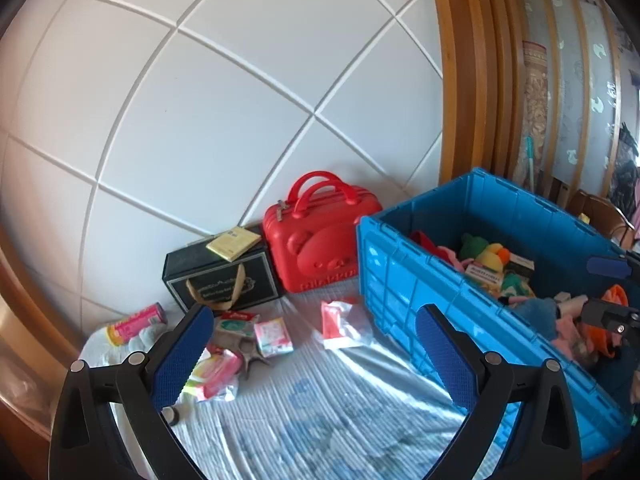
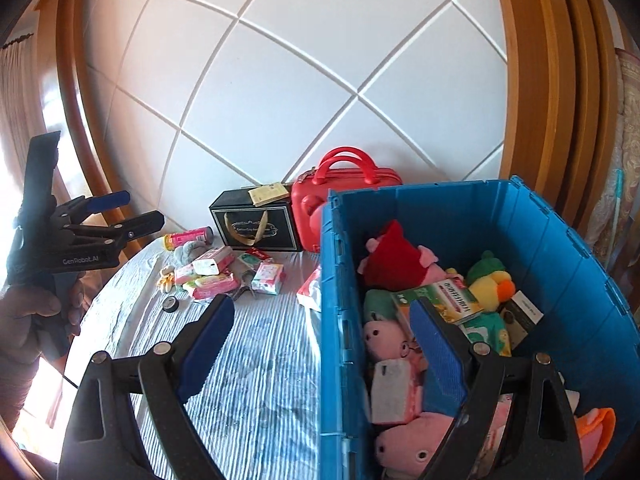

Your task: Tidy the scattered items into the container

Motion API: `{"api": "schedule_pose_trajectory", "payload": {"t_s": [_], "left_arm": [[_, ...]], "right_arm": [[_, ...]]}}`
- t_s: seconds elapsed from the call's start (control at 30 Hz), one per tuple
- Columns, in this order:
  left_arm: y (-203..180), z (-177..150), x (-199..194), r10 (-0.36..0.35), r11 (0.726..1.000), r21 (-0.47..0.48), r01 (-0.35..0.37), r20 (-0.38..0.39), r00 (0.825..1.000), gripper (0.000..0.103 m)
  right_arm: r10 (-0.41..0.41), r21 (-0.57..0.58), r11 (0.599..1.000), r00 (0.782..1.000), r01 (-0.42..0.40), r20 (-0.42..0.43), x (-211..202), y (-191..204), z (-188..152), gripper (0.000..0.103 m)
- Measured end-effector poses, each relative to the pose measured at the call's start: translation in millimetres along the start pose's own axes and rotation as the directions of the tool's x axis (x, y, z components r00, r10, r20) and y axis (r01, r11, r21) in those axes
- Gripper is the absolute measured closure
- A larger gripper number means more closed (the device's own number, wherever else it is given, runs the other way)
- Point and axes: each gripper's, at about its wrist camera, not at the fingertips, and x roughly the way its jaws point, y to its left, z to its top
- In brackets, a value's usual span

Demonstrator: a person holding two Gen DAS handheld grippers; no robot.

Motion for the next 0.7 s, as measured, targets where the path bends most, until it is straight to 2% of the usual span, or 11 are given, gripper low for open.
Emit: {"api": "schedule_pose_trajectory", "payload": {"t_s": [0.33,0.5,0.6,0.7], "left_arm": [[97,-52,-3,-0.026,1.000,-0.011,0.026,-0.056,0.998,0.000],[143,-78,-9,-0.020,0.999,-0.049,0.016,-0.081,0.997,0.000],[169,-98,-16,-0.012,0.994,-0.112,0.001,-0.099,0.995,0.000],[189,-119,-29,0.000,0.989,-0.147,-0.015,-0.105,0.995,0.000]], "right_arm": [[0.007,-0.012,1.000,0.999,-0.007,-0.037,40,111,4,0.013],[0.011,-0.035,0.999,0.998,-0.013,-0.061,58,155,3,0.013],[0.006,-0.041,0.999,0.999,-0.008,-0.054,62,182,0,0.000],[-0.002,-0.040,0.999,0.999,0.001,-0.044,63,208,-2,0.000]]}}
